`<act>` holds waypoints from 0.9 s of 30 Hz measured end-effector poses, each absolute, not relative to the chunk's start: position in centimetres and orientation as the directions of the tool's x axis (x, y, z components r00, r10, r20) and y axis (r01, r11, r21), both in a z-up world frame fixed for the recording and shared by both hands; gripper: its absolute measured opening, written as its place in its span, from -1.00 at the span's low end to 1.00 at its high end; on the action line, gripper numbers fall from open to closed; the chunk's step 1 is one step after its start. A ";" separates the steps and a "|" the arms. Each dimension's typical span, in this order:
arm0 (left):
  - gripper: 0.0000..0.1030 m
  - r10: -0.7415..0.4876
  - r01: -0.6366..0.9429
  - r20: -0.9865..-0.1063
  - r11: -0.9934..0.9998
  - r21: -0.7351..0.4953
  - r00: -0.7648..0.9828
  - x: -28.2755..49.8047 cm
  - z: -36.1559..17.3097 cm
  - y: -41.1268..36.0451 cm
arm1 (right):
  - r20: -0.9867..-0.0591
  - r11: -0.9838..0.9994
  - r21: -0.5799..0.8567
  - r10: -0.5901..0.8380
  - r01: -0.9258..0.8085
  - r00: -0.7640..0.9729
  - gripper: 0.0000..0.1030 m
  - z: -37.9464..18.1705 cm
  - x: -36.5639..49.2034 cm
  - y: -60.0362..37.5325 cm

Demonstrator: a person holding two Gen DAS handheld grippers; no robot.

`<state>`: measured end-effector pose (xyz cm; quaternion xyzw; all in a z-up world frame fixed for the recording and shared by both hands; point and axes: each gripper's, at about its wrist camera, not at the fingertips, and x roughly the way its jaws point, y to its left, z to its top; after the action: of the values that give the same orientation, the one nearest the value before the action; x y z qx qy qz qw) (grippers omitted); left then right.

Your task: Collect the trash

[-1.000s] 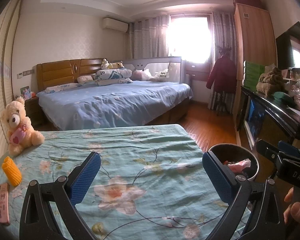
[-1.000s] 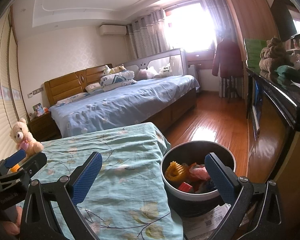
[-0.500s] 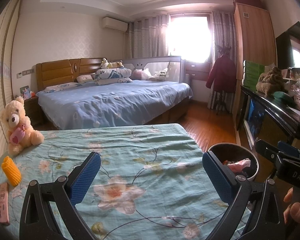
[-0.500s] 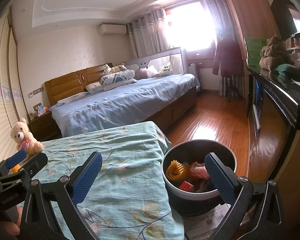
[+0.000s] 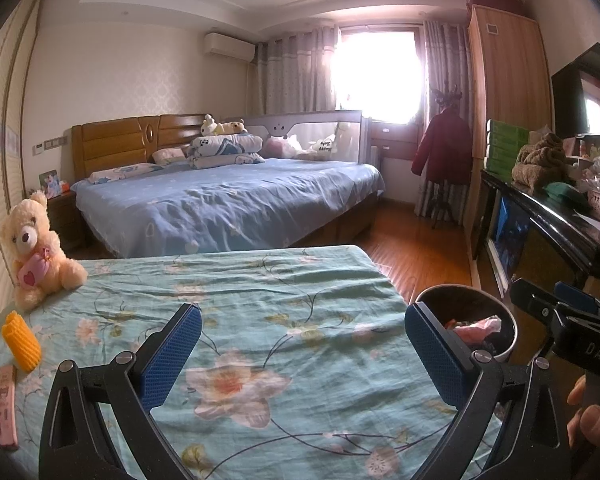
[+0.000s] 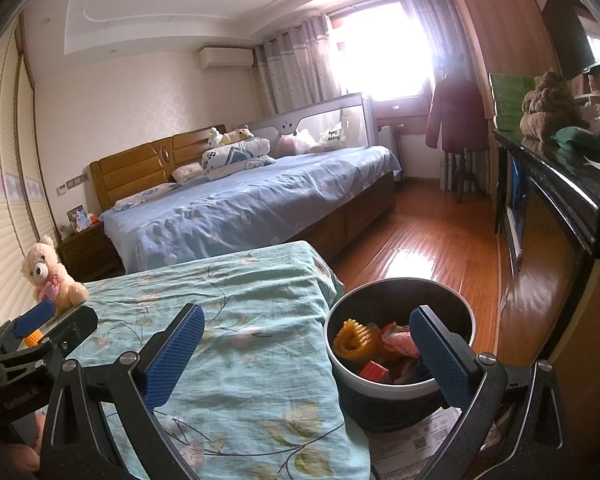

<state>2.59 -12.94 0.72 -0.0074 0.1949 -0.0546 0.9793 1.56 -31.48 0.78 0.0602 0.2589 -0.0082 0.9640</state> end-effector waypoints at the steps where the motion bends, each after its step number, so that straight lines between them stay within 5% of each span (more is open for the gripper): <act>1: 0.99 -0.110 0.104 -0.381 0.994 -0.036 0.918 2.6 0.7 -12.9 | -0.500 0.993 0.112 0.015 0.048 0.866 1.00 0.8 1.6 -31.6; 27: 0.99 -0.117 0.109 -0.407 0.993 -0.043 0.906 3.1 0.5 -12.5 | -0.516 0.991 0.122 0.023 0.046 0.856 1.00 0.4 1.3 -30.0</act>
<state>3.13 -12.54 0.46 -0.0095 0.2091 -0.0577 0.9761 1.29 -29.96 0.41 0.0650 0.2680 -0.0060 0.9612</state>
